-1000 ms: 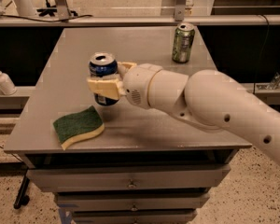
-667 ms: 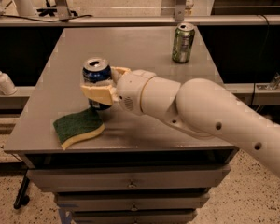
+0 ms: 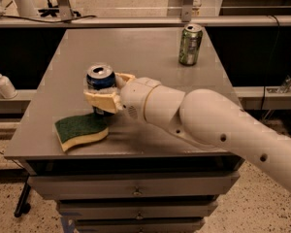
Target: Move pepsi can near sponge
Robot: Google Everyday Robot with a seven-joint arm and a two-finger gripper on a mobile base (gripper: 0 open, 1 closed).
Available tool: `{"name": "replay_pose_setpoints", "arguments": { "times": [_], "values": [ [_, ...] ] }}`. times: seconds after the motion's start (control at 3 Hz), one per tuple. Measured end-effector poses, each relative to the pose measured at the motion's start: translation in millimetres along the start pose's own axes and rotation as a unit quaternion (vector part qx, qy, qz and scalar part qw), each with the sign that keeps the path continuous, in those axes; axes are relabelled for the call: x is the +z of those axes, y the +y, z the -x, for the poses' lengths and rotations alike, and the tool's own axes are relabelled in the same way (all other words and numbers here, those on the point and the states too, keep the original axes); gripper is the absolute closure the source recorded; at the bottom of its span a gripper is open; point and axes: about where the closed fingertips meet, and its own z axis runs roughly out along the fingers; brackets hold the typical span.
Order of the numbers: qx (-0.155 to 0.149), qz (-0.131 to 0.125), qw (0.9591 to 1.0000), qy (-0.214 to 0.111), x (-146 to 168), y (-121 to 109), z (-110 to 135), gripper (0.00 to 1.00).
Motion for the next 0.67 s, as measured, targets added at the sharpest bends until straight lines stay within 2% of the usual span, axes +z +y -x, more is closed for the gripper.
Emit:
{"name": "replay_pose_setpoints", "arguments": {
  "times": [0.67],
  "values": [
    [-0.009,-0.027,0.9996,0.005,-10.0,-19.7,-5.1,1.00]
  ]
}}
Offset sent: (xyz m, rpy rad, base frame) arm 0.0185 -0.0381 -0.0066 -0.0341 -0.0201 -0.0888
